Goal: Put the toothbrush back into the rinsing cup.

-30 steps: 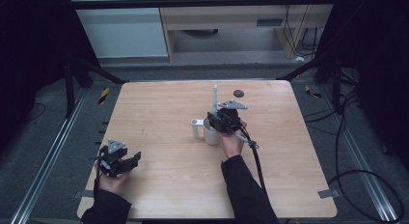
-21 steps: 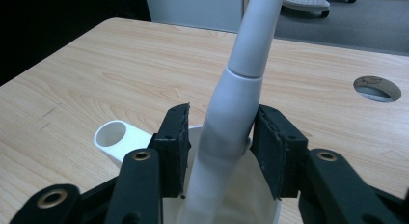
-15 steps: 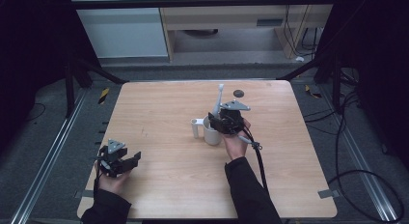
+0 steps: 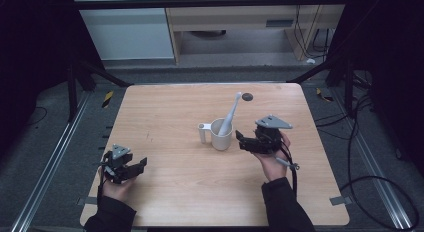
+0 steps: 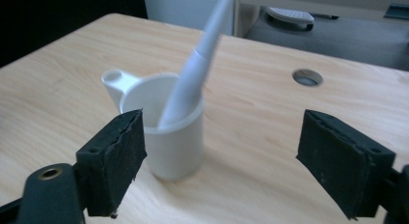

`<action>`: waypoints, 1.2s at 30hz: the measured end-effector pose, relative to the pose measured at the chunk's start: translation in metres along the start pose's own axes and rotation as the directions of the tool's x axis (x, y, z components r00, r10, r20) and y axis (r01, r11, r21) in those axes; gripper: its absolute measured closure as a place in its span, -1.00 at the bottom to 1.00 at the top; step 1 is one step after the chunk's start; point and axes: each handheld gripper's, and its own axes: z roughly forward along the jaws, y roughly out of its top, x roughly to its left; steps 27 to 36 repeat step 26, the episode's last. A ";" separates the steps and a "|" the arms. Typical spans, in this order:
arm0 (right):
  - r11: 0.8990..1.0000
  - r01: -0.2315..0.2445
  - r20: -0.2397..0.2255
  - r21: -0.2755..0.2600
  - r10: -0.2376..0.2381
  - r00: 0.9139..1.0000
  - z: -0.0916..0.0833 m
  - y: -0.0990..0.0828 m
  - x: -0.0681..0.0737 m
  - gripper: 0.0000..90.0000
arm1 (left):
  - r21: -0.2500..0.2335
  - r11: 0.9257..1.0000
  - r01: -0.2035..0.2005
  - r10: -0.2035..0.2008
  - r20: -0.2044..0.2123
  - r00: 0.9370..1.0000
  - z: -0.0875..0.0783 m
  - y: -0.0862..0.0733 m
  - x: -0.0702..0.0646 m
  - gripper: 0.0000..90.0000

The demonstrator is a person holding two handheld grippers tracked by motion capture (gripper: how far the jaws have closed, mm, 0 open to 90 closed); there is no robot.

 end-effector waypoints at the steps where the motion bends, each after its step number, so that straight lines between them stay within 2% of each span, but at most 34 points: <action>1: 1.000 -0.002 0.000 0.006 0.002 1.000 -0.005 -0.005 -0.004 -0.65 | 0.001 1.000 0.000 0.000 0.002 1.000 0.000 0.000 0.000 -0.15; 6: 0.999 -0.013 0.006 0.035 0.013 1.000 -0.026 -0.035 -0.022 -0.69 | -0.003 1.000 -0.003 0.003 0.016 1.000 0.000 0.000 -0.001 -0.18; 7: 0.999 -0.013 0.006 0.035 0.013 1.000 -0.026 -0.035 -0.022 -0.69 | -0.003 1.000 -0.003 0.003 0.016 1.000 0.000 0.000 -0.001 -0.19; 8: 0.999 -0.007 0.015 0.052 0.006 1.000 -0.032 -0.047 -0.028 -0.70 | -0.002 1.000 -0.007 0.007 0.020 1.000 0.000 0.000 -0.001 -0.20; 9: 0.999 -0.007 0.015 0.052 0.006 1.000 -0.032 -0.047 -0.028 -0.70 | -0.002 1.000 -0.007 0.007 0.020 1.000 0.000 0.000 -0.001 -0.20; 10: 0.998 -0.010 0.022 0.065 0.008 1.000 -0.036 -0.059 -0.034 -0.70 | -0.004 1.000 -0.009 0.009 0.028 1.000 0.001 0.000 -0.001 -0.20; 12: 0.998 -0.003 0.025 0.070 0.001 1.000 -0.037 -0.063 -0.037 -0.70 | -0.006 1.000 -0.011 0.011 0.031 0.999 0.001 0.000 -0.001 -0.20; 16: 0.995 -0.006 0.051 0.099 0.001 0.999 -0.044 -0.085 -0.050 -0.72 | -0.012 1.000 -0.026 0.026 0.031 0.999 0.000 -0.001 -0.002 -0.25; 18: 0.994 -0.009 0.053 0.105 0.004 0.999 -0.045 -0.088 -0.051 -0.72 | -0.010 1.000 -0.030 0.030 0.031 0.999 0.001 -0.001 -0.002 -0.26; 19: 0.993 0.008 0.064 0.121 -0.016 0.998 -0.047 -0.095 -0.055 -0.72 | -0.010 0.999 -0.033 0.033 0.030 0.999 0.001 -0.001 -0.002 -0.29; 22: 0.991 0.015 0.074 0.130 -0.025 0.997 -0.050 -0.100 -0.059 -0.72 | -0.007 0.999 -0.044 0.044 0.028 0.999 0.003 -0.002 -0.001 -0.32; 25: 0.989 -0.004 0.106 0.150 -0.012 0.994 -0.054 -0.107 -0.068 -0.74 | 0.004 0.999 -0.045 0.045 0.022 0.999 0.006 -0.003 0.001 -0.36; 36: 0.989 -0.004 0.106 0.150 -0.012 0.994 -0.054 -0.107 -0.068 -0.74 | 0.004 0.999 -0.045 0.045 0.022 0.999 0.006 -0.003 0.001 -0.37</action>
